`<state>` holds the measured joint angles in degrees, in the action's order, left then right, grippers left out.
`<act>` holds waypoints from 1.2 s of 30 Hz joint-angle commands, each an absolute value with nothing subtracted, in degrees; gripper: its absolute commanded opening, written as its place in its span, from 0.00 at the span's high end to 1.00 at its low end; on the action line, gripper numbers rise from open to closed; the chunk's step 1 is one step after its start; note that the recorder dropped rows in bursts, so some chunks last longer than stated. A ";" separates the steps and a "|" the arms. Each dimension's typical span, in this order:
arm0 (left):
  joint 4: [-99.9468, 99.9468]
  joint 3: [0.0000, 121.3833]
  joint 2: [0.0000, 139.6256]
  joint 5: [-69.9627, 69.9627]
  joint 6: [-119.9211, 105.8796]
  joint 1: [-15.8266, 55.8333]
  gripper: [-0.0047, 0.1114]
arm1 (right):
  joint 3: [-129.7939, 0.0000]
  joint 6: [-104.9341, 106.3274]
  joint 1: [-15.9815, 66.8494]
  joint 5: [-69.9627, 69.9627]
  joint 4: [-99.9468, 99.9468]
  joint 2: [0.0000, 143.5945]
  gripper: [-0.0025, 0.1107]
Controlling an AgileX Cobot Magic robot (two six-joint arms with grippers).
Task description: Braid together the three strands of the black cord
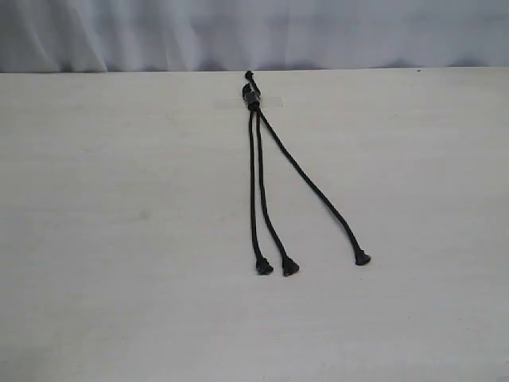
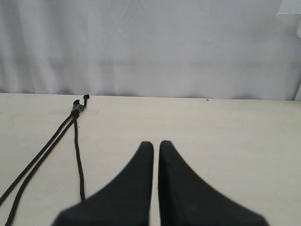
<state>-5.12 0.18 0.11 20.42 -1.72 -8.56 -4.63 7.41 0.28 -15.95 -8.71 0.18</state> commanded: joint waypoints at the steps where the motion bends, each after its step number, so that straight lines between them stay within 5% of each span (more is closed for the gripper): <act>1: -5.08 0.00 0.00 19.60 -1.79 -8.23 0.96 | -4.46 7.71 0.15 -16.13 -8.80 0.00 0.94; 9: -2.82 0.00 0.00 18.28 -1.92 -8.23 0.96 | -4.46 7.71 0.15 -14.46 -8.80 0.00 0.94; 22: -2.18 0.00 0.00 -6.06 -1.80 -8.23 0.96 | -4.46 7.71 0.15 11.26 -8.80 0.00 0.94; 36: -5.63 2.38 1.73 -0.98 -1.26 -8.23 0.96 | -9.33 9.68 0.15 2.87 -10.27 6.66 0.94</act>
